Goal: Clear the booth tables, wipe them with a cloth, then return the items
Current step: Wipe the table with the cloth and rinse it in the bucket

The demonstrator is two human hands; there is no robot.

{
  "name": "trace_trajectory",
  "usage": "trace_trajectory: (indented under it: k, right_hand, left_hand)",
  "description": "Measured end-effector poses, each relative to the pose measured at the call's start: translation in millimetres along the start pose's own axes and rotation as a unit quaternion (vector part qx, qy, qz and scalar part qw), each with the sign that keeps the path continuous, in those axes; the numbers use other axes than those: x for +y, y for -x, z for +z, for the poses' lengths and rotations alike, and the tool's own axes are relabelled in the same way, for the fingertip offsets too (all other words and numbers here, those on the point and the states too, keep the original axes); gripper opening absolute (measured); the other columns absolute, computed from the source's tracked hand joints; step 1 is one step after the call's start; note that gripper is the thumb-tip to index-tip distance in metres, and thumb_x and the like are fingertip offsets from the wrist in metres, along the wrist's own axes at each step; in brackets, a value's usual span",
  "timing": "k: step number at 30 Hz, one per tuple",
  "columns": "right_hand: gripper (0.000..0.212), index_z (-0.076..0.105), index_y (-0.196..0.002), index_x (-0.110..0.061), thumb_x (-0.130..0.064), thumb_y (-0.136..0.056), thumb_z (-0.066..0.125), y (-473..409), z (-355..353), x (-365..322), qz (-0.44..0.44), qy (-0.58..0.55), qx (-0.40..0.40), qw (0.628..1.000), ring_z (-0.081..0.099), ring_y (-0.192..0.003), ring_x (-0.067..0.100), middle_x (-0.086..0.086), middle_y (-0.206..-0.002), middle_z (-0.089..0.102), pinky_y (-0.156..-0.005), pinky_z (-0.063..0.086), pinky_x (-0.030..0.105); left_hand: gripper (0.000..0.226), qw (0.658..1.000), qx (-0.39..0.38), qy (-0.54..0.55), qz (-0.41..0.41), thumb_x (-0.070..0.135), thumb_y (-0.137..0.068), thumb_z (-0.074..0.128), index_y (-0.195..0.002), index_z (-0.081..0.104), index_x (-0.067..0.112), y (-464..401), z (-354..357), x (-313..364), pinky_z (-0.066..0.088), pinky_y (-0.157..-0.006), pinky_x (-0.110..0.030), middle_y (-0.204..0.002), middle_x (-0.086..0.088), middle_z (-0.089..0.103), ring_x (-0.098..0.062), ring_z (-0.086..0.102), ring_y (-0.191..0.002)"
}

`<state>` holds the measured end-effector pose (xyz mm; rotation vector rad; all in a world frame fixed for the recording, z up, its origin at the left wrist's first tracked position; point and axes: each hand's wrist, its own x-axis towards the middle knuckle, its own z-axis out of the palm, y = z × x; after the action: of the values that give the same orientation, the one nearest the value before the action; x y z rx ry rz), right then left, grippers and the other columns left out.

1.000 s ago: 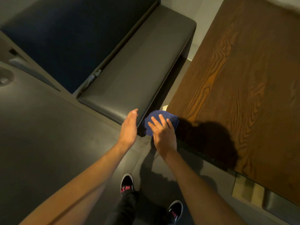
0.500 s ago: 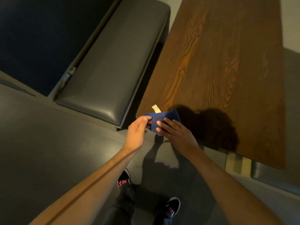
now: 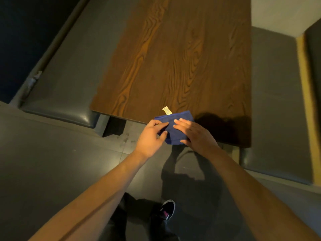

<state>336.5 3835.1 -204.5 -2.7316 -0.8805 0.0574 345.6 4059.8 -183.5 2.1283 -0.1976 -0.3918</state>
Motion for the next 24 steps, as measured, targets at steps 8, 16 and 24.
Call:
trace_trajectory:
  k: [8, 16, 24]
  right_hand:
    - [0.069, 0.063, -0.129, -0.012, -0.017, -0.066, 0.092, 82, -20, 51, 0.125, -0.009, 0.102, 0.987, 0.056, -0.125, 0.031, 0.009, -0.13, 0.066, -0.106, 0.042, 0.043]
    - [0.055, 0.052, -0.142, -0.014, -0.034, -0.093, 0.066, 138, -42, 62, 0.383, -0.098, 0.2, 0.896, 0.036, -0.146, 0.026, 0.008, -0.147, 0.052, -0.11, 0.036, 0.039]
    - [0.049, 0.04, -0.15, -0.023, -0.041, -0.104, 0.043, 160, -45, 69, 0.513, -0.207, 0.284, 0.783, 0.039, -0.142, 0.016, 0.0, -0.153, 0.045, -0.109, 0.037, 0.034]
  left_hand:
    - [0.071, 0.925, 0.012, -0.357, 0.128, 0.043, -0.071, 0.087, -0.129, 0.059, 0.011, -18, 60, 35, 0.042, -0.104, -0.045, -0.134, -0.012, 0.057, -0.033, 0.05, -0.127]
    - [0.081, 0.86, -0.037, -0.468, 0.201, 0.062, -0.094, 0.054, -0.159, 0.027, 0.022, -40, 109, 41, 0.018, -0.122, -0.047, -0.165, -0.006, 0.027, -0.026, 0.02, -0.153]
    - [0.085, 0.824, -0.073, -0.509, 0.237, 0.068, -0.097, 0.036, -0.161, 0.008, 0.021, -56, 144, 65, 0.005, -0.124, -0.046, -0.169, -0.006, 0.011, -0.026, 0.005, -0.156]
